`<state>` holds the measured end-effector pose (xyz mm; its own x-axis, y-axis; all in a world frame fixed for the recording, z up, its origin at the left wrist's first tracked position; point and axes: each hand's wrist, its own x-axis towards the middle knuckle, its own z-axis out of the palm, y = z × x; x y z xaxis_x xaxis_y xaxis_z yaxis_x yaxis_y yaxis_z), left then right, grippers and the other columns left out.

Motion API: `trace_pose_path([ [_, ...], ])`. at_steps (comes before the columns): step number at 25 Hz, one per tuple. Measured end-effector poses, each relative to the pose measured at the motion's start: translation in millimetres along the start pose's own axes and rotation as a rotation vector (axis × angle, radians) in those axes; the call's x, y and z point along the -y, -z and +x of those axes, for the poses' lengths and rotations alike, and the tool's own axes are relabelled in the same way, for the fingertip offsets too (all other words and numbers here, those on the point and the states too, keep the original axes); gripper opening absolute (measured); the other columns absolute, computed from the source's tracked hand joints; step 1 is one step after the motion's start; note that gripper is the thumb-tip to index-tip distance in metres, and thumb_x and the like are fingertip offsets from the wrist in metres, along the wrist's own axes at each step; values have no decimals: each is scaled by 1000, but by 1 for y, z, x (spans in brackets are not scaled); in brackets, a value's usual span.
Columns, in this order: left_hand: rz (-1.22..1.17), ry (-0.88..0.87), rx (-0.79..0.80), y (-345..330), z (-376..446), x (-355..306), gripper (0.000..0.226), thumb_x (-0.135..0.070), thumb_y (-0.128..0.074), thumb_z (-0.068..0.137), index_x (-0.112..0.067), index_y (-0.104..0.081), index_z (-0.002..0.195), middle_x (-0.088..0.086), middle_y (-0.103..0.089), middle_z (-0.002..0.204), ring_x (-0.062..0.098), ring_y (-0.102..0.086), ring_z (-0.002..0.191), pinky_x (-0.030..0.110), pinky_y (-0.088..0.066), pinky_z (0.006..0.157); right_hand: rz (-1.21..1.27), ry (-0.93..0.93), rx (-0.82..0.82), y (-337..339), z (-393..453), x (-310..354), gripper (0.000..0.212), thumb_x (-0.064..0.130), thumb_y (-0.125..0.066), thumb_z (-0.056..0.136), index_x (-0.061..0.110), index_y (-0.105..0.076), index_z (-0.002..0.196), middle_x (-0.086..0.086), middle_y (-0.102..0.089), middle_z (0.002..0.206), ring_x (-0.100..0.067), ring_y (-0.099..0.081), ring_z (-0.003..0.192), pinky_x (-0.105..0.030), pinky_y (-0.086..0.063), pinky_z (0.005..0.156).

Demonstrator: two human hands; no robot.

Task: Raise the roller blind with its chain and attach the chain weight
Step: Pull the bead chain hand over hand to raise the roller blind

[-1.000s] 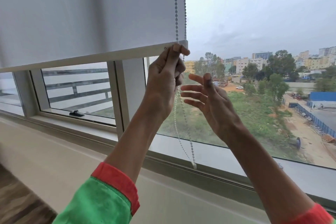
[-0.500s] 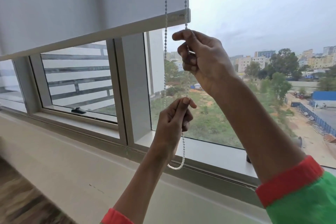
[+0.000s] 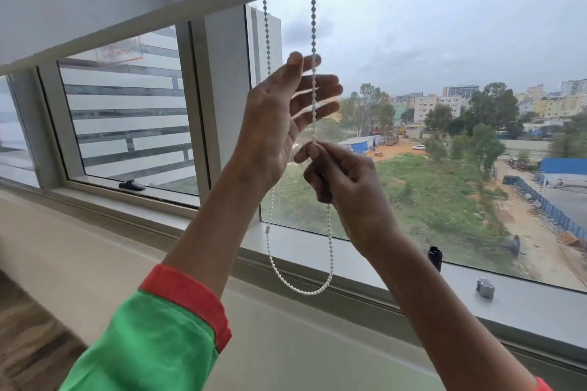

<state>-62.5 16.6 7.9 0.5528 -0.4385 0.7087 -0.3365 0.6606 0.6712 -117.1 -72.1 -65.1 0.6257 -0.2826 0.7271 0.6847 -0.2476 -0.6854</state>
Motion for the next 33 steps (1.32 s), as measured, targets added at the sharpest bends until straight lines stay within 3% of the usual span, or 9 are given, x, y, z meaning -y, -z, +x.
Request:
trace_pose_path([
  [4,111,-56,-76,-21,16,-17,29,-31,-45,97,-11,-66,98,-3,-58,59,6,-45,48,18,-34,47,-24,-27,16,-1,-18,-18,26,16,-49,96,19,-67,77,5,-41,49,-7,-33,45,-15,-28,45],
  [9,96,-129,-116,-24,9,-8,32,-22,-46,98,-16,-62,71,-8,-35,46,7,-23,45,21,-18,44,90,-169,111,10,-14,-20,24,21,-49,95,8,-69,90,1,-54,55,-8,-43,47,-19,-35,48],
  [13,111,-126,-88,-19,-9,8,30,-24,-45,97,-18,-62,73,-11,-35,48,6,-27,46,19,-24,44,263,-247,156,23,7,1,44,40,-42,90,6,-63,109,-6,-70,84,-17,-65,76,-32,-51,73],
  [18,99,34,-53,-12,-56,56,30,-26,-45,97,-18,-61,74,-12,-38,48,5,-28,46,17,-24,45,312,-106,162,24,53,53,46,33,-35,99,-3,-59,115,-15,-70,95,-25,-69,86,-33,-58,79],
  [21,106,111,-57,-5,-84,78,28,-29,-47,94,-21,-63,71,-11,-40,50,5,-30,46,16,-26,45,283,-56,119,20,71,73,32,22,-43,99,-1,-62,110,-10,-69,81,-18,-65,67,-28,-55,63],
  [23,116,123,-55,-2,-91,84,27,-31,-48,92,-20,-63,73,-7,-40,52,7,-30,47,16,-26,46,252,-33,66,15,71,72,23,16,-45,98,5,-66,100,-3,-60,63,-10,-46,49,-20,-40,49],
  [27,192,191,16,7,-81,81,32,-26,-43,97,-10,-68,85,10,-54,64,10,-45,53,15,-39,51,197,73,24,11,59,62,20,13,-45,97,9,-64,91,3,-46,55,-4,-34,45,-18,-26,47],
  [29,193,257,21,12,-70,73,38,-30,-39,98,-7,-69,95,15,-68,79,18,-64,69,21,-54,67,147,103,8,12,52,58,19,12,-46,97,8,-64,91,-1,-43,57,-5,-33,46,-17,-26,46],
  [33,183,175,-73,9,-39,45,42,-36,-36,99,-8,-67,103,10,-73,96,19,-71,91,29,-57,84,130,123,-30,13,31,39,18,9,-47,95,6,-64,91,-3,-42,58,-5,-34,48,-15,-29,45],
])
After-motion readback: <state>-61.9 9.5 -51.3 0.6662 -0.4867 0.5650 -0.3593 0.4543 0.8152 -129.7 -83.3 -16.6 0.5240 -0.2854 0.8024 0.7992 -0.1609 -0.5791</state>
